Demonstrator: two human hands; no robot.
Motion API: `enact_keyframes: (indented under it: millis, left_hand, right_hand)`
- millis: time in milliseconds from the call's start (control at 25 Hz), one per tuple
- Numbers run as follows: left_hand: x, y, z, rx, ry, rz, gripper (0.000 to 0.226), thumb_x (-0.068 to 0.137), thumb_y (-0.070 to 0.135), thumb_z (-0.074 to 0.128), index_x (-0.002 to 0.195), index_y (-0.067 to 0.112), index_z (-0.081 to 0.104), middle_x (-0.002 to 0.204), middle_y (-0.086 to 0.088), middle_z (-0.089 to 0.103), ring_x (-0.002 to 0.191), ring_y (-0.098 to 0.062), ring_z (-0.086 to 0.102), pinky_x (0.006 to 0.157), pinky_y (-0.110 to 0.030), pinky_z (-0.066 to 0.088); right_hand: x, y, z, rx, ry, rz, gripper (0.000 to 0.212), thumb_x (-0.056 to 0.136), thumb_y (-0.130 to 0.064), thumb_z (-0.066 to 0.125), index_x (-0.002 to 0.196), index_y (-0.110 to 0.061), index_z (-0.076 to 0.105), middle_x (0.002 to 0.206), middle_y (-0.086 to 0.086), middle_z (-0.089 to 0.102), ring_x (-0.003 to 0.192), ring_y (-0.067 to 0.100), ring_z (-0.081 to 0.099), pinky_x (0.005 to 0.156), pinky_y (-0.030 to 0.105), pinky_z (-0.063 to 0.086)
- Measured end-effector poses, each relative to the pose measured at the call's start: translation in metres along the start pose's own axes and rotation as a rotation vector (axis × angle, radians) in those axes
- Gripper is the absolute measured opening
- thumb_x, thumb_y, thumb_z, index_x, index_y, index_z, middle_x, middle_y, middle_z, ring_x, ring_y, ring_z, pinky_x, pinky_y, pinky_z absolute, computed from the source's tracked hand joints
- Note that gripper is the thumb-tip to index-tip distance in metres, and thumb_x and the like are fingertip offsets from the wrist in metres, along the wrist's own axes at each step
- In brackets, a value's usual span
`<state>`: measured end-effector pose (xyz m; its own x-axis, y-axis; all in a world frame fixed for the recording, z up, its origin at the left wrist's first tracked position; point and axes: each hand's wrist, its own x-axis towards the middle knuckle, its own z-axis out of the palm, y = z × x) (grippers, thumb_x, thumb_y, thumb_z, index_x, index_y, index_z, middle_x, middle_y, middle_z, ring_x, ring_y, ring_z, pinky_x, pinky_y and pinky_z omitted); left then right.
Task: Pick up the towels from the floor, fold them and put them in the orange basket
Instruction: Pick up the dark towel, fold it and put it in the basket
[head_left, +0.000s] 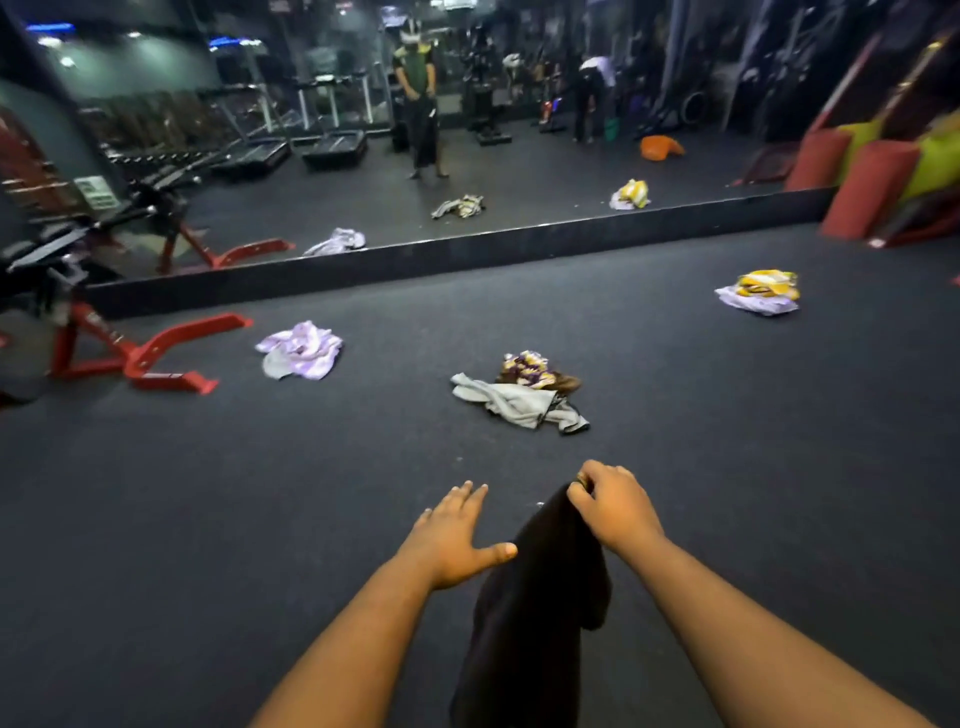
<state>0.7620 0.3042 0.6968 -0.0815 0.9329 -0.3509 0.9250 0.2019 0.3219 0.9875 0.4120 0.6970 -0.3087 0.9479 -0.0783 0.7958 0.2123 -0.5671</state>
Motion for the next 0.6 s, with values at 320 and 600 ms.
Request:
enact_keyframes:
  millis: [320, 600]
  left_hand:
    - [0.135, 0.208, 0.000, 0.119, -0.024, 0.253, 0.106, 0.085, 0.080, 0.049, 0.163, 0.027, 0.001, 0.171, 0.000, -0.002, 0.157, -0.018, 0.002, 0.127, -0.044, 0.013]
    - [0.248, 0.359, 0.009, 0.203, -0.072, 0.497, 0.106, 0.085, 0.082, 0.047, 0.163, 0.027, 0.000, 0.171, 0.000, -0.002, 0.157, -0.019, 0.002, 0.127, -0.044, 0.013]
  right_hand:
    - [0.022, 0.167, -0.150, 0.008, 0.173, 0.249, 0.022, 0.089, -0.042, 0.056, 0.077, -0.024, 0.054, 0.073, -0.003, 0.063, 0.074, 0.022, 0.063, 0.069, 0.043, 0.055]
    - [0.049, 0.289, -0.260, -0.062, 0.345, 0.428, 0.020, 0.094, -0.044, 0.056, 0.080, -0.029, 0.058, 0.078, -0.008, 0.062, 0.078, 0.017, 0.060, 0.073, 0.043, 0.056]
